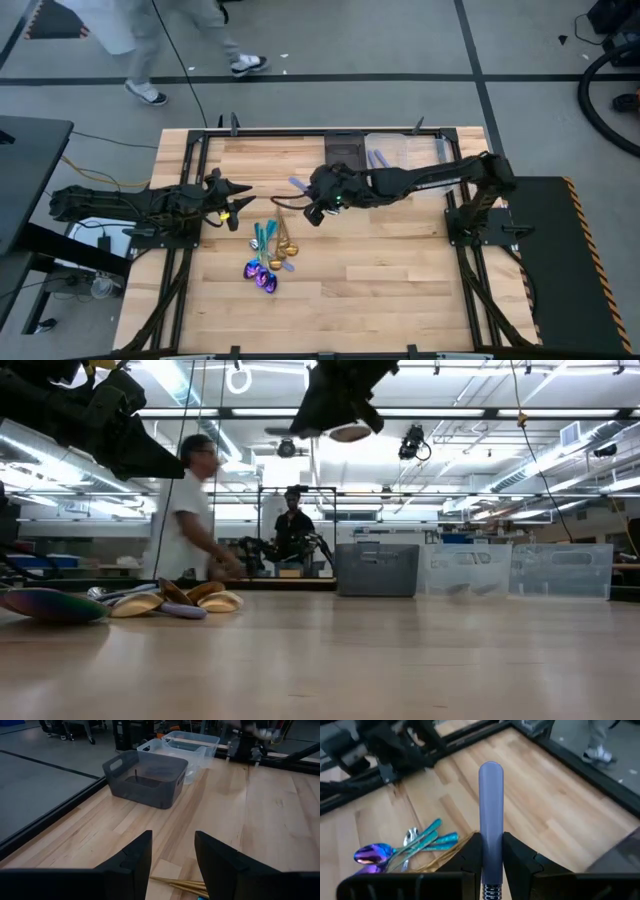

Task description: Sort silverware by color (type)

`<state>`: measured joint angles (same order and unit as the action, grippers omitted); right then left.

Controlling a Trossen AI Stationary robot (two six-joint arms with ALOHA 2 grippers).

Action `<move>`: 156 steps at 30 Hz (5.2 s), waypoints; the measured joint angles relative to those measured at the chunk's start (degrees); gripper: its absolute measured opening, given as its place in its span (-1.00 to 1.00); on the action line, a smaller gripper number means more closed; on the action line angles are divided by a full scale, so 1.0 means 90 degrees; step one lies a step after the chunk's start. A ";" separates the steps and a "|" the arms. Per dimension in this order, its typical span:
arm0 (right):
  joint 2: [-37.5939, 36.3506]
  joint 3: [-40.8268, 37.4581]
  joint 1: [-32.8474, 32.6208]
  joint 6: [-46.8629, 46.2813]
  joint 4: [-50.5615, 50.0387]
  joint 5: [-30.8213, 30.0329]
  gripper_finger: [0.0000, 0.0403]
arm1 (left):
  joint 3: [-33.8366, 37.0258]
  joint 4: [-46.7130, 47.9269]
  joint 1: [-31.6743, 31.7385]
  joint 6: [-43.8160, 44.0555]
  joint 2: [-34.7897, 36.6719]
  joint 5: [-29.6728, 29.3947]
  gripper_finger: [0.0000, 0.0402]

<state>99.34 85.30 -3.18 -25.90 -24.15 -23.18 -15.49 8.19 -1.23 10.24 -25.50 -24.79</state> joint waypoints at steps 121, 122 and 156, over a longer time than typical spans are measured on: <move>-0.2282 0.0000 0.2038 -0.0166 -0.4332 -0.0668 -0.65 | 0.0000 0.0077 -0.0001 0.0058 -0.0001 -0.0002 -0.22; -0.2224 0.0000 0.2069 -0.0166 -0.4351 -0.0620 -0.65 | 0.0000 0.0087 -0.0001 0.0058 0.0000 -0.0001 -0.22; -0.0577 -0.0002 0.2310 -0.0020 -0.5671 -0.1933 -0.65 | 0.0000 0.0172 -0.0001 0.0076 0.0000 -0.0002 -0.22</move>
<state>94.15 85.27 17.61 -26.09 -75.19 -40.57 -15.49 9.74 -1.24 10.93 -25.50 -24.81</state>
